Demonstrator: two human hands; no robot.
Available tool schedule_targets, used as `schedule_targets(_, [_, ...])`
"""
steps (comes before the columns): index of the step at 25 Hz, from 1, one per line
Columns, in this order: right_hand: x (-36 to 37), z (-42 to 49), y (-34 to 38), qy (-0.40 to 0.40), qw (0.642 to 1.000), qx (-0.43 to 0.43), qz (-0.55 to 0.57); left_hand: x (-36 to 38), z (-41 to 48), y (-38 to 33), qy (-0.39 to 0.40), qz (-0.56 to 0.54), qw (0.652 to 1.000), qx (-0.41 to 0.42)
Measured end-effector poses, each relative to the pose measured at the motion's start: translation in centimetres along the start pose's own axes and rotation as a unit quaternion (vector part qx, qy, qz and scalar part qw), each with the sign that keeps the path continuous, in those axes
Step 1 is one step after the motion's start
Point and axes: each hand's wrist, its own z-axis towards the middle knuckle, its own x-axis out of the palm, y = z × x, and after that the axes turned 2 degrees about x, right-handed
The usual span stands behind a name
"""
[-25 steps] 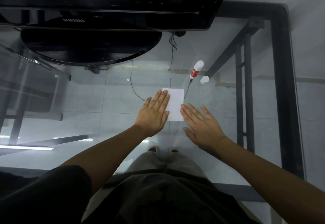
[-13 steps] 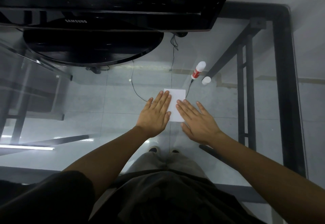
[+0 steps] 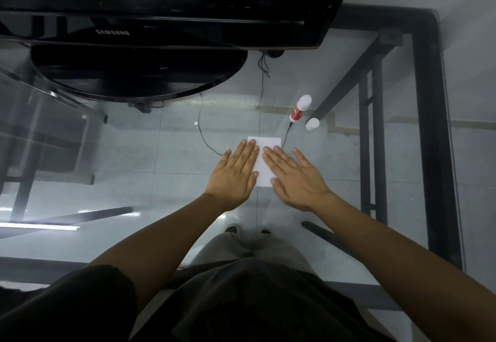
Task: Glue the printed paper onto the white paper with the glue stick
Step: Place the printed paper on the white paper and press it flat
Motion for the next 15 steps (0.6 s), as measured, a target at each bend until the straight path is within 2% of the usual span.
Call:
schedule_targets(4, [-0.2,-0.9,-2.7,0.005,0.999,0.031,-0.018,0.0,0.0,-0.1,0.0,-0.011,1.0,-0.003])
schedule_targets(9, [-0.4,0.8,-0.2,-0.005,1.0,0.023,-0.002,-0.1,0.0,-0.1,0.001,-0.005,1.0,-0.003])
schedule_targets(15, [-0.7,0.7,-1.5,-0.02,0.997,0.078,0.012,0.0,-0.1,0.0,0.002,-0.014,1.0,-0.006])
